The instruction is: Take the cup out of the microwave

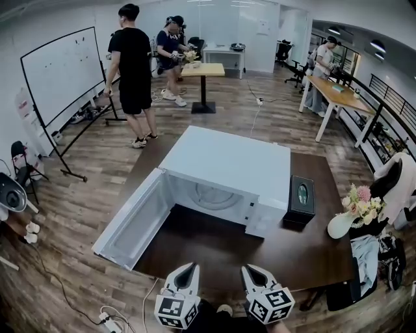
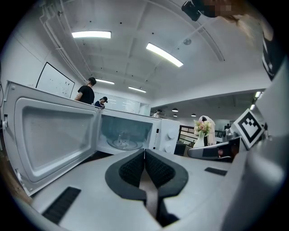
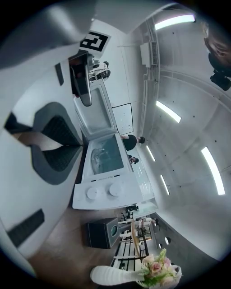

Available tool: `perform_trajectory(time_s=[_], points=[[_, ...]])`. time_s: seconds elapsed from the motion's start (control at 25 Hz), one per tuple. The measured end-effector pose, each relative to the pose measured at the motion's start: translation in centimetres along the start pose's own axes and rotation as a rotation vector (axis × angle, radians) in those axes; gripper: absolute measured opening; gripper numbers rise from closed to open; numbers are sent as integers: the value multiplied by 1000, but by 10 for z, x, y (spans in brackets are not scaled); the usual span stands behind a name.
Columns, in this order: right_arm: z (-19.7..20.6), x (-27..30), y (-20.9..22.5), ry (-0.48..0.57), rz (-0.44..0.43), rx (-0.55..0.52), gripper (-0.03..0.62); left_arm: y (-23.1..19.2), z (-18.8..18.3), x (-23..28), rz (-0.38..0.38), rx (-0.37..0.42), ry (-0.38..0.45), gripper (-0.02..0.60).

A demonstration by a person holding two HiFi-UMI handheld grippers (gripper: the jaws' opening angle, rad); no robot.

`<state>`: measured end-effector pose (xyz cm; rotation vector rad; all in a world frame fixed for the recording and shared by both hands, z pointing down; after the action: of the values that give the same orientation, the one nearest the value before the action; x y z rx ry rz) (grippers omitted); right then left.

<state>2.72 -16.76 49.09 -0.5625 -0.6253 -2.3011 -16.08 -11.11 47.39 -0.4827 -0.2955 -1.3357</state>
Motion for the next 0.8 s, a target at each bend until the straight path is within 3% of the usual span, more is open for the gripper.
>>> perform_trajectory(time_s=[0.8], points=[[-13, 34, 34, -10, 38, 69, -8, -31, -25, 73, 13, 32, -46, 8]])
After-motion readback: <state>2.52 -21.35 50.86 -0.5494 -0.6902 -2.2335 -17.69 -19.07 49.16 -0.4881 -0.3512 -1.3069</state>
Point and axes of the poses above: the fingertips, and each gripper's own axes: x forward along the fingers, y to its right, z out of its underside, the point moved 6 cm from there along -x, backward along the fingers, and after that the axes turned 15 degrees about -y, right-handed, at the moved point
